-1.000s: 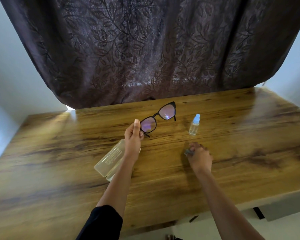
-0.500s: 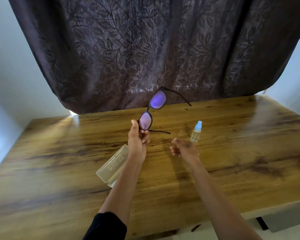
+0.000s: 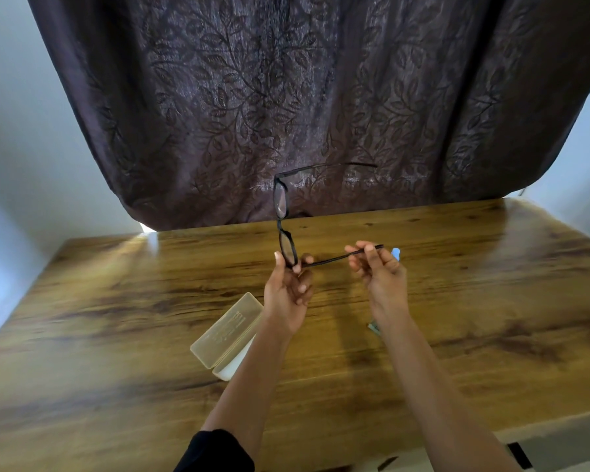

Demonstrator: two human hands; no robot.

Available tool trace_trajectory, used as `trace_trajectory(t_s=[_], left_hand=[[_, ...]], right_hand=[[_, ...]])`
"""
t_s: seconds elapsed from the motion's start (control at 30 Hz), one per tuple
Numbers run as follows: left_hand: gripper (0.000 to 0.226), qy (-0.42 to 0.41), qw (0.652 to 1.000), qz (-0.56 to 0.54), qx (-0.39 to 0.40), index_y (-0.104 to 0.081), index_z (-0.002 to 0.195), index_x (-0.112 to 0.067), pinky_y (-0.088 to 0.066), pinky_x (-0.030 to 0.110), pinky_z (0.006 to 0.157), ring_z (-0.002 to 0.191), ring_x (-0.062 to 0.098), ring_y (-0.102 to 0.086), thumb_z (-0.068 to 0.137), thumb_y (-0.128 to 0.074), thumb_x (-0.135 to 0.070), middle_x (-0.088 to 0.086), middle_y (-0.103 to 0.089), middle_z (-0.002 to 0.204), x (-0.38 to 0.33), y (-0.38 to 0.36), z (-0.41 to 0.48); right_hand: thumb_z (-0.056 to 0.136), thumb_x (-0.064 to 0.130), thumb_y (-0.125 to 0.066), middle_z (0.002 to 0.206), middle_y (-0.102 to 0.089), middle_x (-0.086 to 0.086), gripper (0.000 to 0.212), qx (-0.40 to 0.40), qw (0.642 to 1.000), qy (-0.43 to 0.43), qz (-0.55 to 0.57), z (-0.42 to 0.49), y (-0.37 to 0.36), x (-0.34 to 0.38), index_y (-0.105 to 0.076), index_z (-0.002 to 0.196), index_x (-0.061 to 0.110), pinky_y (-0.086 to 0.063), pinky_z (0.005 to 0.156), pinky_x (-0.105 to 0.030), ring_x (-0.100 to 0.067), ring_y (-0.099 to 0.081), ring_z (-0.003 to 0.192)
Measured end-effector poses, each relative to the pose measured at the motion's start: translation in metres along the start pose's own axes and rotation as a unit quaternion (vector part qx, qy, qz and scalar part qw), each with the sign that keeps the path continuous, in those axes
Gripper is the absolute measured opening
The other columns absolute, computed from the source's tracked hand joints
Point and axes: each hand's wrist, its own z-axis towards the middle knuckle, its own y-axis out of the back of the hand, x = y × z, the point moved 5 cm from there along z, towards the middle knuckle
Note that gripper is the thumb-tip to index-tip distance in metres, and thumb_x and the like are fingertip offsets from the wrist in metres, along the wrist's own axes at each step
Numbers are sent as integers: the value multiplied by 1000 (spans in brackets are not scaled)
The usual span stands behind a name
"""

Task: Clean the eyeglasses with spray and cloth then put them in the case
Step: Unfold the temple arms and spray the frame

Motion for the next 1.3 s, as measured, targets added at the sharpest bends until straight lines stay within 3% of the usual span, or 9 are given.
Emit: trace_trajectory(t_s=[0.13,0.27,0.5,0.67,0.73,0.8,0.87,1.0,1.3], left_hand=[[47,14,982,188,-14,-61,85,-14,-20,16,39,50,4,-44,100,-22,-35,3,-67,105,2,10,1],[46,-6,941,335,-53,-66,93,-21,-28,16,42,51,0,-45,96,-25,-44,2,-66,103,-9,21,7],[51,-78,919,384,-49,-62,108,-19,-24,17,43,51,2,-38,99,-18,-43,-2,-65,102,-31,23,3],[49,-112,900,419,37,-63,108,-17,-33,9,50,56,0,-43,88,-35,-51,-1,-67,96,-32,12,-10],[39,-124,891,433,56,-63,105,-20,-41,10,59,64,-2,-54,83,-46,-48,3,-67,93,-32,9,-11],[27,-146,866,477,46,-64,100,-35,-43,26,67,70,23,-56,81,-53,-50,15,-66,87,-32,12,-9],[16,-166,836,522,30,-65,94,-42,-43,36,66,72,37,-56,85,-52,-46,5,-70,88,-33,16,-7],[19,-175,818,548,17,-66,90,-23,-42,18,59,62,-2,-55,94,-48,-18,-9,-69,88,-31,20,-3],[24,-164,852,497,-2,-65,88,-19,-45,26,48,54,11,-52,95,-45,-9,-4,-59,71,-21,21,-2]], right_hand=[[94,7,-46,68,-71,3,19,-12,992,109,-62,6,2,26,-63,87,5,-52,61,-16,-5,-62,60],[94,10,-48,75,-70,-3,19,-62,955,190,-220,9,4,48,-66,89,7,-52,64,-24,-11,-63,64],[91,16,-53,77,-68,3,18,-91,864,299,-395,1,-3,68,-69,96,8,-55,65,-19,-8,-64,64],[91,17,-54,75,-69,0,20,-104,820,347,-444,-4,-7,74,-69,97,5,-53,60,-15,-6,-63,63],[92,19,-53,74,-68,3,22,-103,818,354,-443,-4,-8,76,-69,96,5,-49,59,-9,-4,-61,62],[92,18,-52,75,-67,3,22,-105,821,349,-439,-5,-6,77,-69,96,5,-47,60,-5,-4,-61,62],[91,16,-52,75,-68,1,21,-110,822,350,-436,-5,-4,78,-69,95,4,-47,61,-3,-5,-61,62],[92,14,-52,74,-68,2,20,-123,826,359,-416,-4,-1,80,-69,93,4,-52,61,-13,-8,-63,62],[87,32,-52,77,-69,-1,34,-111,854,340,-377,-4,3,79,-68,98,4,-51,59,-11,-6,-63,62]])
